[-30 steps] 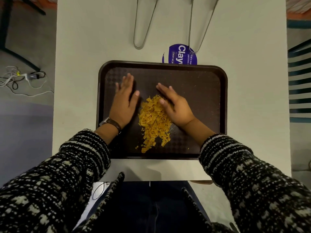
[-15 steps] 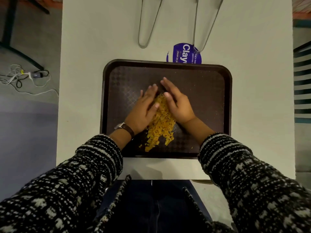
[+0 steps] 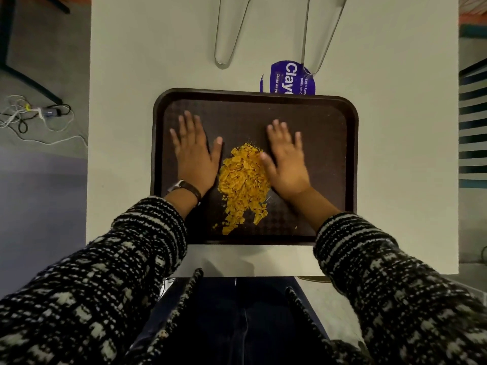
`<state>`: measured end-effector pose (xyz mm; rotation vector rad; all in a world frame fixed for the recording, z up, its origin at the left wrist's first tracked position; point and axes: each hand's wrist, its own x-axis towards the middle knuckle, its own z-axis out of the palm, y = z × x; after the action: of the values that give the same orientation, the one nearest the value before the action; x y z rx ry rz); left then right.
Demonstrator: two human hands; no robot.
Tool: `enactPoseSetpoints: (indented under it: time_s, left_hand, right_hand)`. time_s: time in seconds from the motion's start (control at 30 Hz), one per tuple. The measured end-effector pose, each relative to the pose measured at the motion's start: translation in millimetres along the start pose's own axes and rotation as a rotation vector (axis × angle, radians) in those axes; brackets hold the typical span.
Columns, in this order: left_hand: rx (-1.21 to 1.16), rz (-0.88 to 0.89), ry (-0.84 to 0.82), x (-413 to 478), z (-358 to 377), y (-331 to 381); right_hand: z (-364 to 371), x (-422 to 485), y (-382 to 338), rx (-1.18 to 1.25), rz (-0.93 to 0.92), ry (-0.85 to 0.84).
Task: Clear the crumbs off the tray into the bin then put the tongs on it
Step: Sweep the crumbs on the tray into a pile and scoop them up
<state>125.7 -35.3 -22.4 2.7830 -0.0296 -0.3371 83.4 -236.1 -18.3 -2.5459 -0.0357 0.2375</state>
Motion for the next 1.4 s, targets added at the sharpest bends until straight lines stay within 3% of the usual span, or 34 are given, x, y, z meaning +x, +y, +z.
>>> enactPoseSetpoints:
  time_s: [0.1, 0.17, 0.27, 0.33, 0.43, 0.57, 0.7, 0.8, 0.9, 1.03, 1.13, 1.27, 1.4]
  left_hand:
    - [-0.223, 0.296, -0.180, -18, 1, 24]
    - [-0.424, 0.382, -0.276, -26, -5, 32]
    - [-0.534, 0.325, -0.163, -24, -14, 25]
    - [-0.480, 0.263, -0.062, -13, -18, 9]
    - [-0.327, 0.169, -0.015, 6, -23, -18]
    - [-0.171, 0.164, -0.095, 14, -22, -30]
    - [-0.173, 0.173, -0.108, 14, -22, -32]
    - [-0.228, 0.185, -0.115, 15, -24, -34]
    - [-0.292, 0.211, -0.154, 13, -27, -37]
    - [-0.117, 0.490, -0.283, -6, -35, -46]
    - [0.067, 0.645, -0.418, -31, -38, -50]
    - [0.202, 0.683, -0.469, -57, -35, -61]
    - [0.226, 0.602, -0.463, -69, -32, -68]
  right_hand:
    - [7, -7, -21, 0.311, -0.078, -0.092]
    - [1, -7, -16, 0.455, 0.002, -0.027]
    - [-15, 3, 8, 0.373, 0.166, 0.172]
    - [-24, 12, 20, 0.283, 0.199, 0.211]
    - [-19, 26, 19, 0.176, 0.152, 0.141]
    - [3, 32, -12, 0.082, -0.059, 0.002]
    - [11, 17, -37, 0.317, -0.193, -0.162]
    - [1, -2, -32, 0.429, -0.127, -0.086]
    - [-15, -34, -8, 0.228, -0.124, -0.035]
    - [-24, -83, 30, -0.181, -0.212, -0.237]
    - [-24, -100, 43, -0.344, -0.235, -0.339]
    - [-26, -91, 41, -0.458, -0.256, -0.363]
    - [-19, -77, 28, -0.464, -0.315, -0.326]
